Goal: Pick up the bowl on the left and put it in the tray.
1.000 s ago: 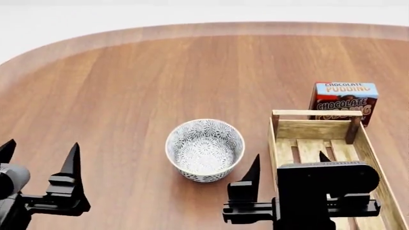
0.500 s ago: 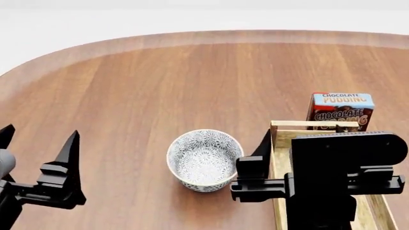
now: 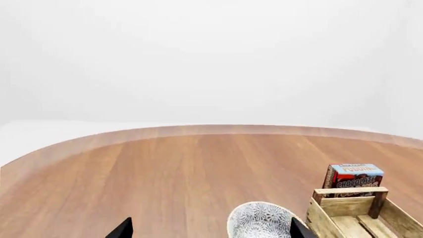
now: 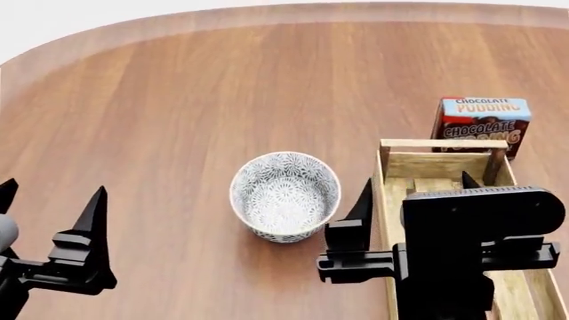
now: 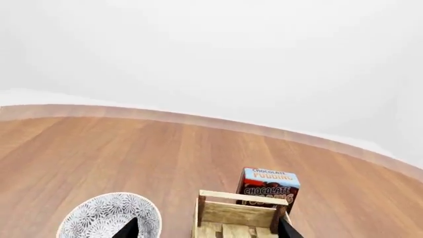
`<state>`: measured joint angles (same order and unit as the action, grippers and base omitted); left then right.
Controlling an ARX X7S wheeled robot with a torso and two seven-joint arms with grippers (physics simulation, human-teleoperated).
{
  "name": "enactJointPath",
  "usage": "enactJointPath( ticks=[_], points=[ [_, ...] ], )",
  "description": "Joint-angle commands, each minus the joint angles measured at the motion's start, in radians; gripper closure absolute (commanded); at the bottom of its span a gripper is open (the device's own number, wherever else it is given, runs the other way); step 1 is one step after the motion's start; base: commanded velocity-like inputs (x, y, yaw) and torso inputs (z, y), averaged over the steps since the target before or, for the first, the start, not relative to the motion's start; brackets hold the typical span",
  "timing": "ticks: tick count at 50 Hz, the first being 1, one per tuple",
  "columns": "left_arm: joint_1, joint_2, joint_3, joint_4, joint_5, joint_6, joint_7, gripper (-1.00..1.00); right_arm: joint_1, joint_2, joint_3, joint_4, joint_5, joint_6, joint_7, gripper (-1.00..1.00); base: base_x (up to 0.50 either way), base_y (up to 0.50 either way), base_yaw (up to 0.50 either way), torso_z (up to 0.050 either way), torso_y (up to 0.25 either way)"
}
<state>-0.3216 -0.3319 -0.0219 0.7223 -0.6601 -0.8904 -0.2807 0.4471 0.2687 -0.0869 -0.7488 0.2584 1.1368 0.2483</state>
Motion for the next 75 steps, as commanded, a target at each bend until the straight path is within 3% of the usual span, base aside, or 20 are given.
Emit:
enactJointPath(
  ticks=[1, 31, 39, 45, 47, 56, 66, 75],
  points=[
    [0.015, -0.004, 0.0, 0.002, 0.007, 0.03, 0.005, -1.0, -0.014, 0.009, -0.005, -0.001, 0.0, -0.022, 0.002, -1.0, 0.0, 0.0, 0.0, 0.007, -0.25],
    [0.025, -0.013, 0.016, -0.013, 0.013, 0.052, -0.001, -1.0, -0.008, 0.021, -0.003, 0.006, 0.02, -0.029, -0.005, -1.0, 0.0, 0.0, 0.0, 0.008, -0.25],
    [0.034, -0.016, 0.026, -0.021, 0.026, 0.066, -0.001, -1.0, 0.042, 0.061, -0.066, 0.054, 0.001, -0.064, -0.031, -1.0, 0.0, 0.0, 0.0, 0.008, -0.25],
    [0.046, -0.016, 0.038, -0.039, 0.036, 0.075, 0.0, -1.0, 0.137, 0.115, -0.178, 0.15, -0.042, -0.117, -0.075, -1.0, 0.0, 0.0, 0.0, 0.002, -0.049],
    [0.055, -0.02, 0.036, -0.039, 0.042, 0.086, 0.002, -1.0, 0.241, 0.166, -0.297, 0.249, -0.091, -0.179, -0.14, -1.0, 0.0, 0.0, 0.0, 0.0, 0.0],
    [0.075, -0.023, 0.039, -0.057, 0.05, 0.107, 0.008, -1.0, 0.465, 0.226, -0.539, 0.492, -0.177, -0.335, -0.327, -1.0, 0.0, 0.0, 0.0, 0.0, 0.0],
    [0.095, -0.028, 0.029, -0.051, 0.035, 0.115, 0.013, -1.0, 0.561, 0.21, -0.706, 0.632, -0.224, -0.437, -0.464, -1.0, 0.0, 0.0, 0.0, 0.0, 0.0],
    [0.106, -0.032, 0.019, -0.052, 0.023, 0.122, 0.017, -1.0, 0.64, 0.179, -0.847, 0.903, -0.319, -0.658, -0.525, -1.0, 0.0, 0.0, 0.0, 0.0, 0.0]
  ],
)
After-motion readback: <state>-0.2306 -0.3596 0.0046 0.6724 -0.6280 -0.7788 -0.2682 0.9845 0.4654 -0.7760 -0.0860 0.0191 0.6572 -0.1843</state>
